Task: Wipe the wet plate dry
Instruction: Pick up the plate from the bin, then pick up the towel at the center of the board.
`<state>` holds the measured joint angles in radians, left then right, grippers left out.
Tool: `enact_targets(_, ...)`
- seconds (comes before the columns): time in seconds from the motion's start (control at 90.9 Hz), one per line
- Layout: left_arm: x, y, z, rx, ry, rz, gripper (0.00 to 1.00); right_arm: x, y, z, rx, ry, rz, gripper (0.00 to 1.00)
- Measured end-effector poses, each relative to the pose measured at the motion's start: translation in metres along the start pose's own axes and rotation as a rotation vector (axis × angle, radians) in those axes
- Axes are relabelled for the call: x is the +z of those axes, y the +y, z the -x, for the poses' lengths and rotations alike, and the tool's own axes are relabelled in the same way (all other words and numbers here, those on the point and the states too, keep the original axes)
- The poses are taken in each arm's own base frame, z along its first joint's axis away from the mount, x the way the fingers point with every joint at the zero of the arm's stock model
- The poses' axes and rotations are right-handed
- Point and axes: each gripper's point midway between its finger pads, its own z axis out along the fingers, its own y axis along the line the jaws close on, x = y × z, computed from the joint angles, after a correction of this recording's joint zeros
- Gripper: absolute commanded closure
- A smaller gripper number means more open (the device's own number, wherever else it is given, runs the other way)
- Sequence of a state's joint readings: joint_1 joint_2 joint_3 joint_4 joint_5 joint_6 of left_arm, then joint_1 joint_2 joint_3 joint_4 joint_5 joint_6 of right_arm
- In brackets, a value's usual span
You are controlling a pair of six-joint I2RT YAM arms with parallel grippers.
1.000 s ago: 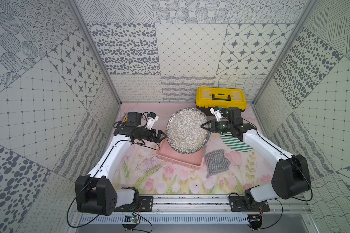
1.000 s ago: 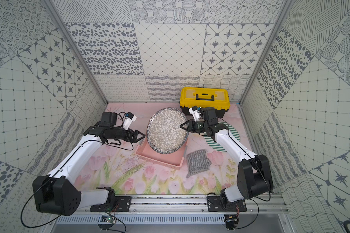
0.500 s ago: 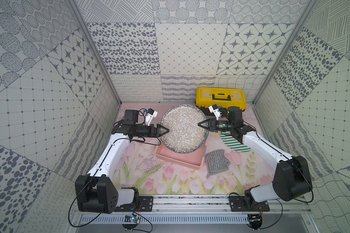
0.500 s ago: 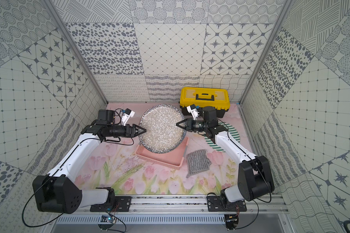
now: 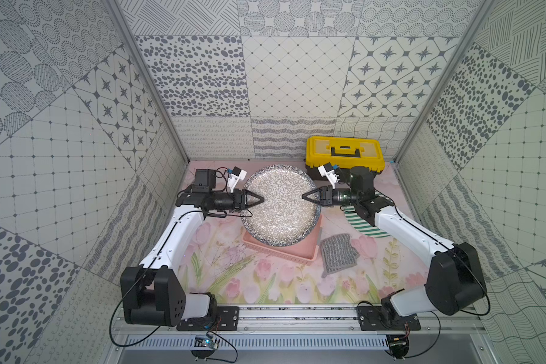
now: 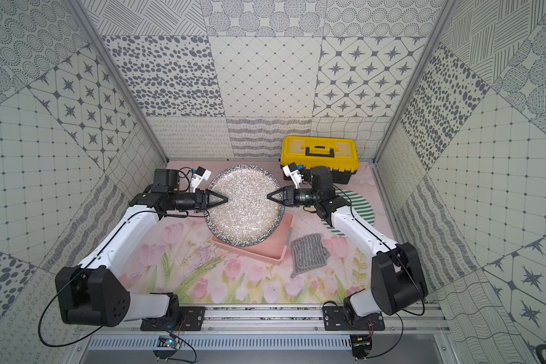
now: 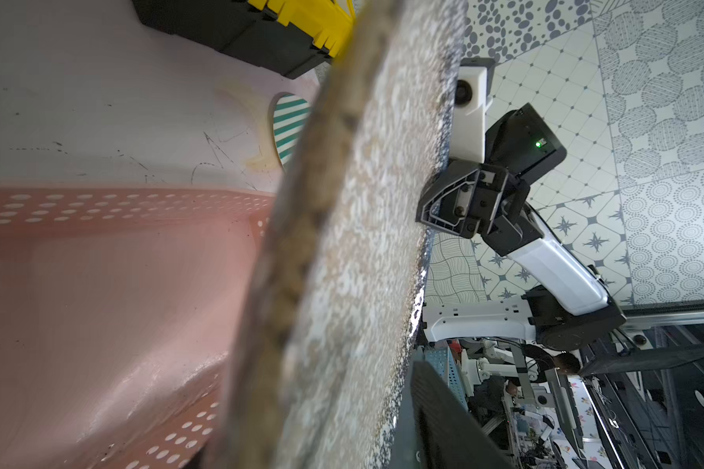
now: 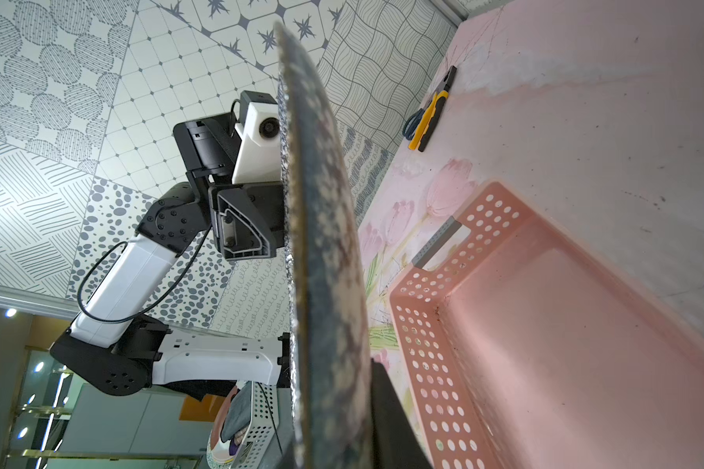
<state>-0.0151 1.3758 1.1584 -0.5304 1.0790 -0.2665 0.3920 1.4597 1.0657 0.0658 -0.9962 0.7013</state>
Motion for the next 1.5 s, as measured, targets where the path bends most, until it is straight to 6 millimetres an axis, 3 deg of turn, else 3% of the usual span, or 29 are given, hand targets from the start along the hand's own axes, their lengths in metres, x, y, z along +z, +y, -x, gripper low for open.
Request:
enact_targets(0.165, -0.002, -0.007, -0.002, -0.007, 0.004, -0.041, 1.00, -0.003, -0.002, 0.005, 0.001, -0.004, 0.023, 1.00)
enact_targets(0.33, -0.003, -0.010, -0.003, -0.012, 0.007, -0.055, 1.00, -0.002, -0.006, 0.005, 0.004, 0.002, 0.021, 1.00)
enact_targets(0.429, -0.004, -0.011, -0.003, -0.013, 0.005, -0.054, 1.00, -0.002, -0.007, 0.005, 0.004, 0.004, 0.007, 0.76)
enact_targets(0.495, -0.004, -0.009, -0.002, -0.005, -0.003, -0.034, 1.00, -0.002, -0.014, 0.010, 0.001, -0.024, -0.051, 0.53)
enact_targets(0.572, -0.004, -0.003, -0.004, -0.023, -0.003, 0.007, 1.00, -0.003, -0.027, 0.014, -0.003, -0.057, -0.137, 0.39)
enact_targets(0.682, -0.006, 0.004, -0.003, -0.025, -0.017, 0.062, 1.00, -0.019, -0.056, 0.010, 0.042, -0.112, -0.308, 0.28)
enact_targets(0.792, -0.007, 0.011, -0.002, -0.026, -0.031, 0.107, 1.00, -0.046, -0.085, -0.010, 0.103, -0.161, -0.494, 0.25)
enact_targets(0.902, -0.007, 0.020, -0.003, -0.041, -0.037, 0.149, 1.00, -0.068, -0.108, -0.042, 0.159, -0.163, -0.658, 0.26)
enact_targets(1.068, -0.008, 0.025, -0.001, -0.042, -0.049, 0.174, 1.00, -0.098, -0.158, -0.120, 0.304, -0.043, -0.931, 0.29)
enact_targets(1.2, -0.008, 0.028, -0.001, -0.047, -0.050, 0.184, 1.00, -0.104, -0.166, -0.169, 0.337, 0.065, -1.052, 0.32)
enact_targets(1.321, -0.008, 0.031, -0.002, -0.054, -0.051, 0.192, 1.00, -0.106, -0.167, -0.188, 0.314, 0.095, -1.130, 0.34)
enact_targets(1.497, -0.008, 0.031, -0.002, -0.066, -0.052, 0.191, 1.00, -0.117, -0.181, -0.199, 0.307, 0.097, -1.246, 0.34)
